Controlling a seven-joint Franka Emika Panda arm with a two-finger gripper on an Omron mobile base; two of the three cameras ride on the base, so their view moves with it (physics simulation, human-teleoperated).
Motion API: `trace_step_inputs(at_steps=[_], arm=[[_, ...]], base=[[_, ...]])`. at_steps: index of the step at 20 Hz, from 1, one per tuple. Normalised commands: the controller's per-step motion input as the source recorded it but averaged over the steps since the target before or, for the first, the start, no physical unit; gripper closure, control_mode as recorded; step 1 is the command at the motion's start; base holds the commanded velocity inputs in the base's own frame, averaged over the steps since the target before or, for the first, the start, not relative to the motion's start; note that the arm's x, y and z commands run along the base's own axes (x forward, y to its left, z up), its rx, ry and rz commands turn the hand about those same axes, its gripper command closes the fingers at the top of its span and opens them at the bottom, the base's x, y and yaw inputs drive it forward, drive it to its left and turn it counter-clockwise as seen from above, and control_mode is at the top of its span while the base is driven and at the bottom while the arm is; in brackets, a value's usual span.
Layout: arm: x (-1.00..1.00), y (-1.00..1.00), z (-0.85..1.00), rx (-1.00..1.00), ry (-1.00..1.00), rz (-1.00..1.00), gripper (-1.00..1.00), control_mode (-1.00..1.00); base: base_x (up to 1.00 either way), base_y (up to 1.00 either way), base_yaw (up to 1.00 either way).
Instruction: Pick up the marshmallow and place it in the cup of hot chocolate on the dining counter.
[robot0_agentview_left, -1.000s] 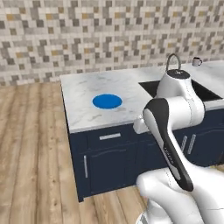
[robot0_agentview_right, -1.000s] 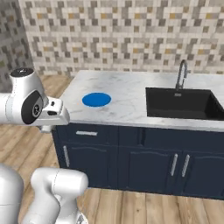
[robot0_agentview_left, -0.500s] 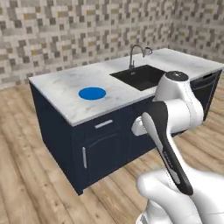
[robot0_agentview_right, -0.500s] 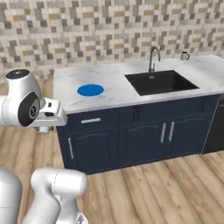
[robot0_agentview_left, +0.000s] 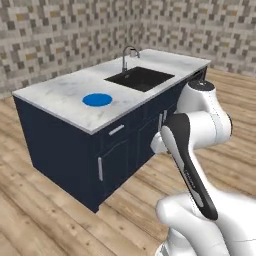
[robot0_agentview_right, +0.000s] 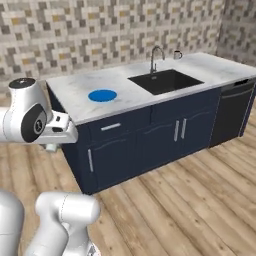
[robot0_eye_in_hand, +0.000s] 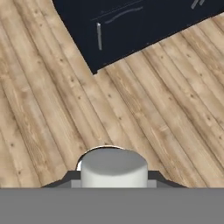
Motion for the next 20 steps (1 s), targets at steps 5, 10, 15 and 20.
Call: trace_step_inputs(at_steps=[5,10,15,20], arm=[[0.00,0.00,0.00,0.00,0.00,0.00,1.00,1.00],[0.00,0.00,0.00,0.00,0.00,0.00,1.00,1.00],[0.00,0.00,0.00,0.00,0.00,0.00,1.00,1.00],[0.00,0.00,0.00,0.00,0.00,0.00,1.00,1.00]], base=[[-0.24,1.00,-0.28],[0.00,1.00,-0.21],[0.28,1.00,-0.10],[0.47,1.00,-0.02]])
